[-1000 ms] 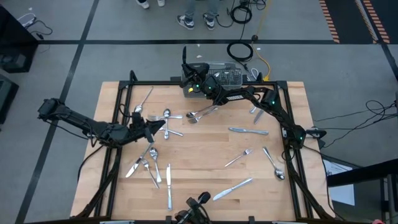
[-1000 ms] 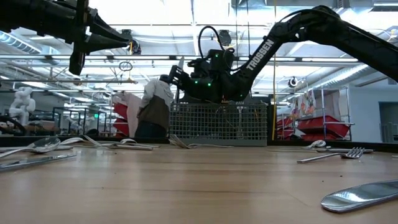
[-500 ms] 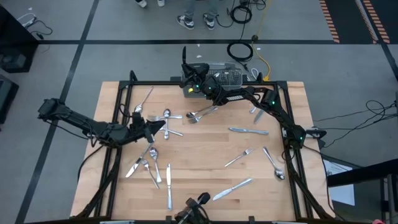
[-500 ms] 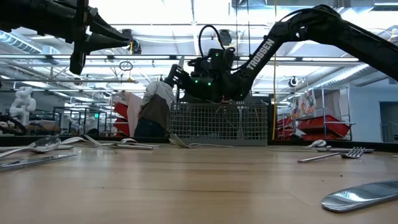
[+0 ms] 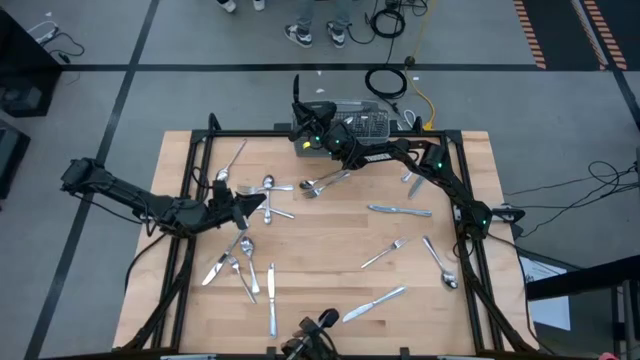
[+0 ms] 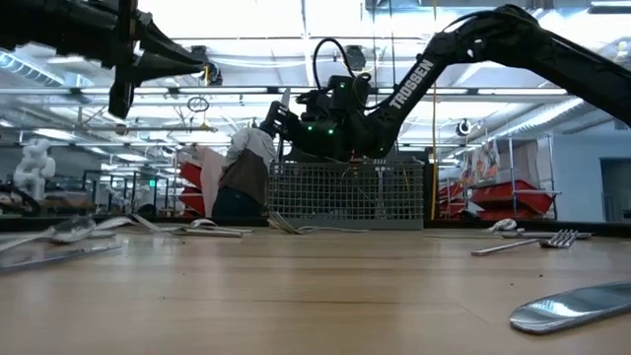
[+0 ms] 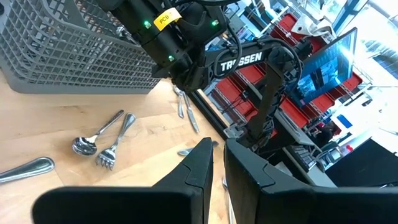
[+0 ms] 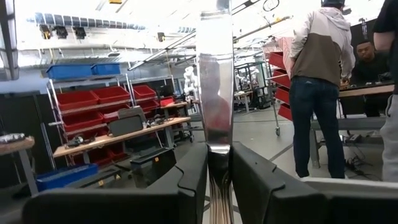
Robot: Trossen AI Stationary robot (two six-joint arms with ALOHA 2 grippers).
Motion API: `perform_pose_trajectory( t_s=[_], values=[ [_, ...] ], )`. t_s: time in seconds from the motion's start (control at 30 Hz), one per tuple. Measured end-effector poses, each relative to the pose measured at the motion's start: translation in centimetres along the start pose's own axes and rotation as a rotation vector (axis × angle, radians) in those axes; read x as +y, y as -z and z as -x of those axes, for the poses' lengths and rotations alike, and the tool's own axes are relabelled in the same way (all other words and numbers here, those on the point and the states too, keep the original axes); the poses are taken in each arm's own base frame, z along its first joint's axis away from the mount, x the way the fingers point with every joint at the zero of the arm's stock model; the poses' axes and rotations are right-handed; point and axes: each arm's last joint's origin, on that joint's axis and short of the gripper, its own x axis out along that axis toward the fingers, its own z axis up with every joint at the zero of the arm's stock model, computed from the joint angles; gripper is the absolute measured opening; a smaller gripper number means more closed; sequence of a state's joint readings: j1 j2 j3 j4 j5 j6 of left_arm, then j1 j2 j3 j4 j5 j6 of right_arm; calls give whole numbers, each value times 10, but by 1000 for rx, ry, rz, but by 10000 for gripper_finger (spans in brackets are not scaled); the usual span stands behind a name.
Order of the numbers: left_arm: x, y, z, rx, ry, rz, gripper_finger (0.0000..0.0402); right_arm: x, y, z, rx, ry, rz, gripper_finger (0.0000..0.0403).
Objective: Sort silverware
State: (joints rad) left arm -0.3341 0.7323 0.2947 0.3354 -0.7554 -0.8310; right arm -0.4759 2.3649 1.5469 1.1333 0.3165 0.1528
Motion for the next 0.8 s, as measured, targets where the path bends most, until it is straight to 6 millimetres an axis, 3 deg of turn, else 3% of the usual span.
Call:
perform_pose_trajectory(
  t_s=[0.2,0.53,0.8],
  values=[
    [0,0,0,4,-1,-5,48,3,-19,-4,21,3,31,62],
    [0,0,0,8,2,-7,48,3,-17,-4,38,9,12,60],
    [0,1,0,17,9,-9,48,0,-16,-4,44,57,-3,8]
  ],
)
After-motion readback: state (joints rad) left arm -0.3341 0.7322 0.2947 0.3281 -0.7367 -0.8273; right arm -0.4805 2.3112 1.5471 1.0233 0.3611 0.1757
